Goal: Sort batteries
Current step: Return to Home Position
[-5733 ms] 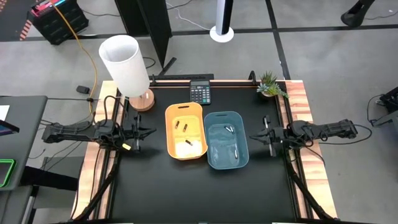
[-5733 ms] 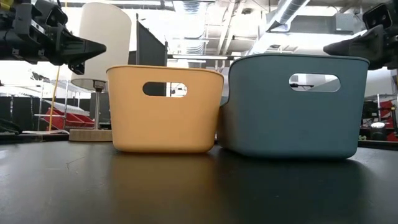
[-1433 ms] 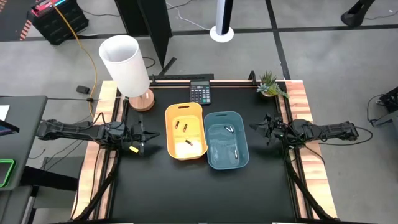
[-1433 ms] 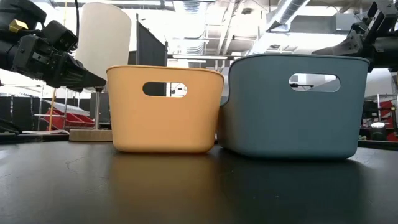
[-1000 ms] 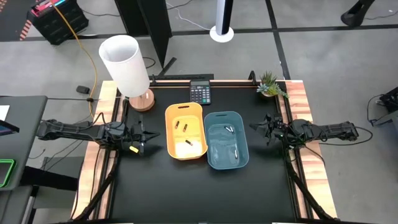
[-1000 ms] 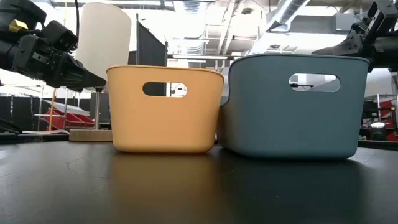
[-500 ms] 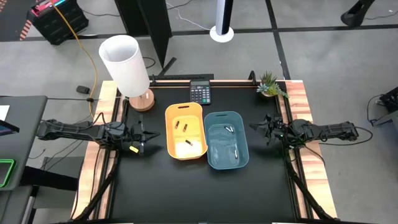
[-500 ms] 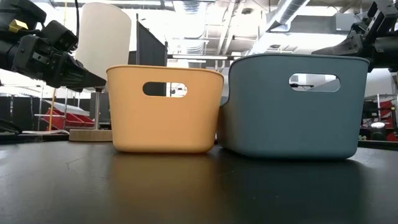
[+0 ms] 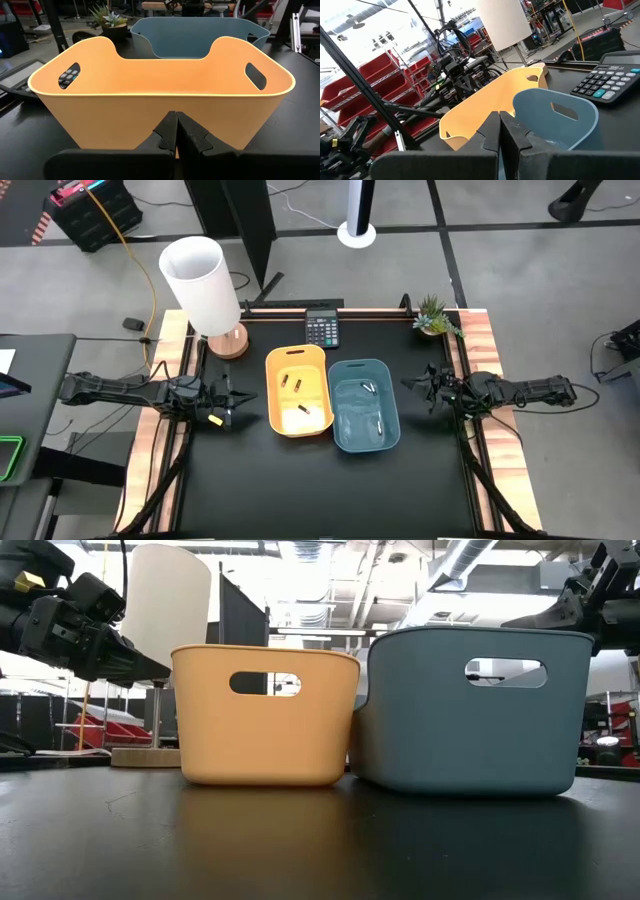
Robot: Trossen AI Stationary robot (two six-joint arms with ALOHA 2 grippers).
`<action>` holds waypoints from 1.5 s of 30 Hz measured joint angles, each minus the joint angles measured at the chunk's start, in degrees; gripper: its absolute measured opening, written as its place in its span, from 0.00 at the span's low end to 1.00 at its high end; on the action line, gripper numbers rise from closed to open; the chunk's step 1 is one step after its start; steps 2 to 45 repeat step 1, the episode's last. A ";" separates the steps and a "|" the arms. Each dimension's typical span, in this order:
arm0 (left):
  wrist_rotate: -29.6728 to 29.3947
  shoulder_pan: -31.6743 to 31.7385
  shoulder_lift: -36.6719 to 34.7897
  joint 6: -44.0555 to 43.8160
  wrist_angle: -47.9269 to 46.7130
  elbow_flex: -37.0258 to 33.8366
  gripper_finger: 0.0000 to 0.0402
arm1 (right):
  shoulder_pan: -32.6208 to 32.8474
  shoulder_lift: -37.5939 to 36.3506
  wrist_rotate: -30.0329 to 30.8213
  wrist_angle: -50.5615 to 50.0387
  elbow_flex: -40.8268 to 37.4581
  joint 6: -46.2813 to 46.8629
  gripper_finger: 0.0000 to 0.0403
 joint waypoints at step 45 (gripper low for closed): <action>0.02 0.01 0.01 0.00 0.00 0.00 0.00 | -0.01 0.00 0.00 -0.01 0.00 0.02 0.06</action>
